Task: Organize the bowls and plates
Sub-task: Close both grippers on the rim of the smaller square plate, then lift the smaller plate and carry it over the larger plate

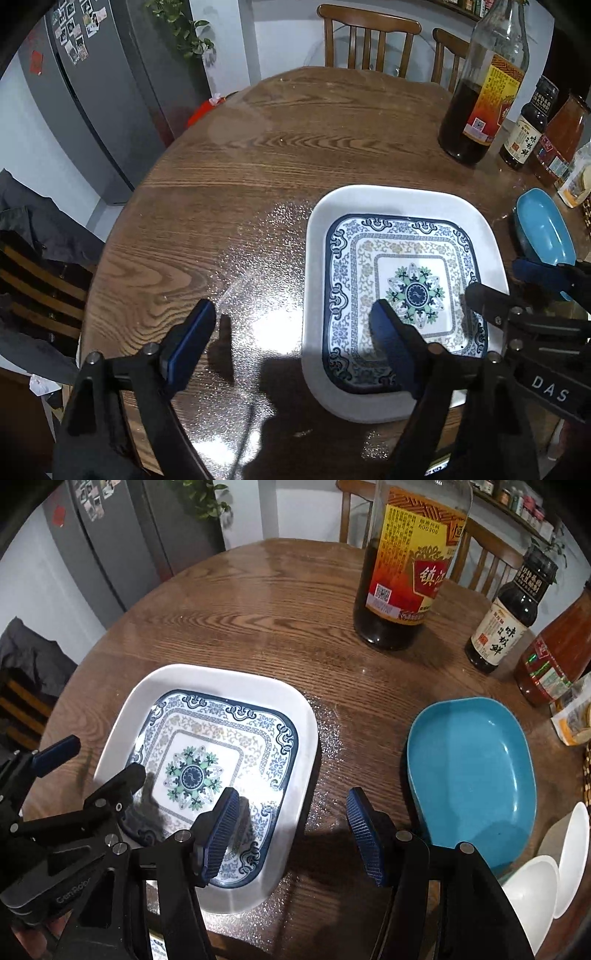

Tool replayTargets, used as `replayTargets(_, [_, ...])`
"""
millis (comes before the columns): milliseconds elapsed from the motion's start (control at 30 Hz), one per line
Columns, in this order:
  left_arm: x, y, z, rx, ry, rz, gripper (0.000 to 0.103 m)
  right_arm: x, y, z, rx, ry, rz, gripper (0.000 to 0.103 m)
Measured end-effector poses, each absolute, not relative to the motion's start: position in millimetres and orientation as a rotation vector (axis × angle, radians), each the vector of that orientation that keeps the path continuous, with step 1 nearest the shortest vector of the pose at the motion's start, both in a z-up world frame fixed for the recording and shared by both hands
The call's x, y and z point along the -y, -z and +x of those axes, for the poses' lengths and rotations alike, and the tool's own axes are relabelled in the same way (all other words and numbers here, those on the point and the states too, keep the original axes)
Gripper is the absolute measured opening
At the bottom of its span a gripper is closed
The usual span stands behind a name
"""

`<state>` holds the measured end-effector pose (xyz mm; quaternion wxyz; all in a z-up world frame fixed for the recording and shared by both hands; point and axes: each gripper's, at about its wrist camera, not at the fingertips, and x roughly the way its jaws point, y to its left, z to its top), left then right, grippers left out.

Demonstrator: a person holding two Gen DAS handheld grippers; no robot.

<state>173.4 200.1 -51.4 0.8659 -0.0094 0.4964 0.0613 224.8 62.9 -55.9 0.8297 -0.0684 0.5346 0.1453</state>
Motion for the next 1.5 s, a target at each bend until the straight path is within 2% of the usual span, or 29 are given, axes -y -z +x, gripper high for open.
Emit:
replayTargets(100, [-198.2, 55.1, 175.7, -1.053, -0.111, -0.027, 0.069, -64.9, 60.6, 225.1, -1.137, -0.316, -0.144, 0.061])
replayTargets(200, [-196.8, 54.2, 175.1, -1.044, -0.096, -0.032, 0.063, -69.1, 63.6, 223.1, -1.132, -0.324, -0.156, 0.061])
replayTargets(233, [-197.1, 54.2, 174.9, -1.041, -0.093, -0.032, 0.056, -70.5, 64.4, 221.7, -1.131, -0.333, -0.158, 0.060])
replayTargets(367, [-194.6, 54.0, 174.8, -1.033, -0.068, -0.047, 0.040, -80.4, 66.2, 220.2, -1.132, -0.368, -0.149, 0.048])
replayTargets(433, [-192.0, 53.7, 173.1, -1.030, -0.054, -0.046, 0.033, -84.9, 65.6, 220.2, -1.129, -0.364, -0.154, 0.048])
replayTargets(533, [-187.8, 54.0, 171.4, -1.027, -0.041, -0.035, 0.031, -83.4, 66.9, 220.6, -1.127, -0.370, -0.132, 0.045])
replayTargets(767, [-187.4, 54.8, 173.0, -1.020, -0.041, -0.043, 0.030, -72.1, 66.4, 230.2, -1.120, -0.367, -0.091, 0.025])
replayTargets(900, [-190.5, 54.6, 172.0, -1.009, -0.058, -0.053, 0.021, -67.3, 64.0, 221.0, -1.106, -0.354, -0.080, 0.019])
replayTargets(1500, [-195.1, 24.8, 146.6, -0.933, -0.096, -0.041, 0.018, -51.6, 21.4, 194.8, -1.039, -0.398, -0.027, 0.018])
